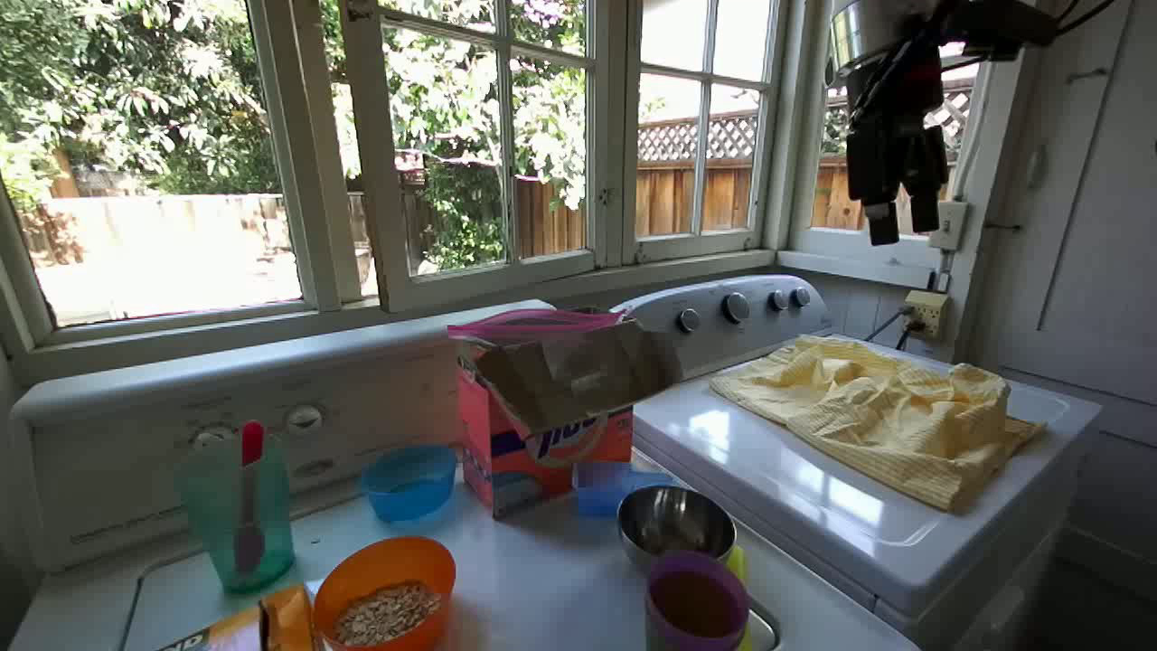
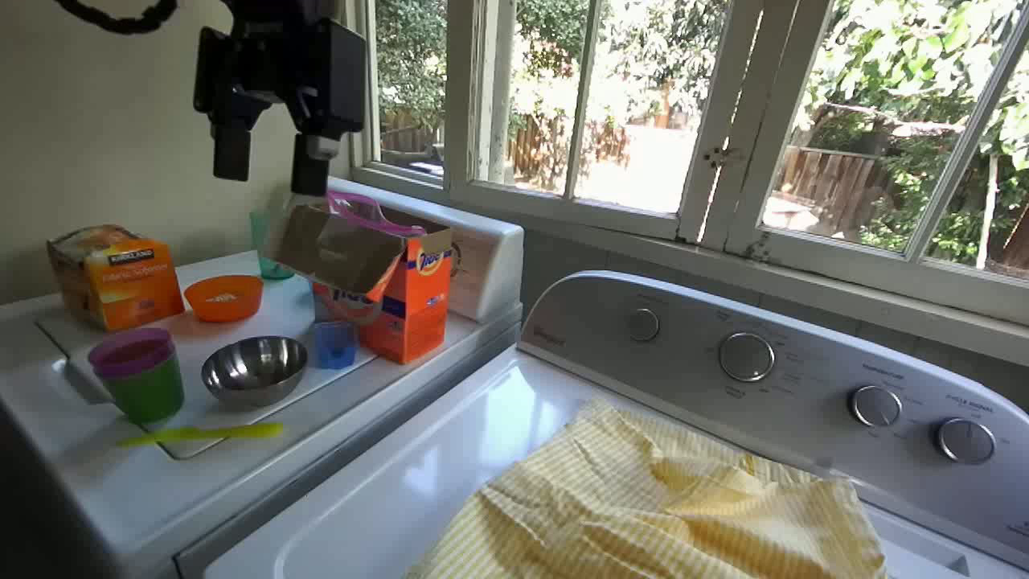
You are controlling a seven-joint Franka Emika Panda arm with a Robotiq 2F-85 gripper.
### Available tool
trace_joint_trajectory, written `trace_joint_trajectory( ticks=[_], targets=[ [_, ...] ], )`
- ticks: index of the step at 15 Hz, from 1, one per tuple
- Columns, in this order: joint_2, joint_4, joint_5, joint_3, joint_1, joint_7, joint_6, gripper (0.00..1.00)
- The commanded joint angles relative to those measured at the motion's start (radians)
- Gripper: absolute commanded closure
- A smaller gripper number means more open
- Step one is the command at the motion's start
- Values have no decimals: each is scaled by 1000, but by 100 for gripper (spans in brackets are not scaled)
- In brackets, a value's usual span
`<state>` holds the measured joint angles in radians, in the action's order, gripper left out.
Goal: Turn the towel to the right
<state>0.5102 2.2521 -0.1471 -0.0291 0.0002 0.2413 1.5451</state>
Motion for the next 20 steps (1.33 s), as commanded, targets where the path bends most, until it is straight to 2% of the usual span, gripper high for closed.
trace_joint_trajectory(
  ticks=[1,11,15,18,20],
  targets=[
    [-1,-3,-3,-9,11,-4,-3,0],
    [-1,-3,-3,-9,11,-4,-3,0],
    [-130,-19,-9,-15,-34,-161,118,0],
    [-230,-21,-12,-17,-68,-291,268,0],
    [-300,-10,-66,-5,-85,-368,403,0]
  ],
)
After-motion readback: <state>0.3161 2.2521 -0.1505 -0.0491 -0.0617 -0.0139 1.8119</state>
